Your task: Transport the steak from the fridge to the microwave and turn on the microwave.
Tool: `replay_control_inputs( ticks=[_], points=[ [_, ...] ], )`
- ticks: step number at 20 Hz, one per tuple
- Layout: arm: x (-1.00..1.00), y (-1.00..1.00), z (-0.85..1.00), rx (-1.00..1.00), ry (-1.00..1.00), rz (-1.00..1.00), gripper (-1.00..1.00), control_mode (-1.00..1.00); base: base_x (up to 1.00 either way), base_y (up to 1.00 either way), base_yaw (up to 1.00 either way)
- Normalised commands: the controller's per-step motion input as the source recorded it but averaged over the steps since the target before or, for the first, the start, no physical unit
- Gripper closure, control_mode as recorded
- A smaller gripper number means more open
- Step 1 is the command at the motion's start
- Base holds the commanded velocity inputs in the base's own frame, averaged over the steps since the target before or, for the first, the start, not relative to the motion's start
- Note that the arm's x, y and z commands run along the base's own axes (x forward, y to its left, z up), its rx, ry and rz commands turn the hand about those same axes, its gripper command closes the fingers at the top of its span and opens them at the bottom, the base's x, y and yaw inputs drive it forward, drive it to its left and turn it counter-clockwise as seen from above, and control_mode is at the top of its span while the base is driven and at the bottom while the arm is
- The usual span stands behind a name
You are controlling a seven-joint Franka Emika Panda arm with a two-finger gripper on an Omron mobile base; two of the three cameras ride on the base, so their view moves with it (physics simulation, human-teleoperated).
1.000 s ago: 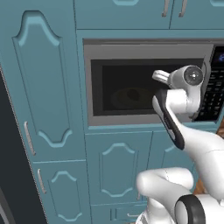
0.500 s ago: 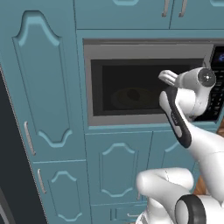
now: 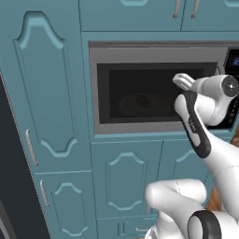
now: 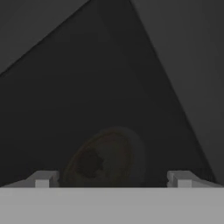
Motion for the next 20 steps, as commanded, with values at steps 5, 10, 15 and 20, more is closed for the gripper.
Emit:
replay_control_inputs(
  ticks=[5,10,15,20],
  points=[
    [-0.54,0.00,0.27,0.01,-0.15,0.00,-1.00,-1.00,0.00,0.00,0.00],
    [-0.53,0.00,0.28,0.02,-0.05,0.00,-1.00,-1.00,0.00,0.00,0.00],
    [-0.27,-0.03,0.02,0.00,-0.02,0.00,-1.00,-1.00,0.00,0.00,0.00],
    [-0.29,-0.10,0.00,0.00,-0.01,0.00,-1.00,-1.00,0.00,0.00,0.00]
  ],
)
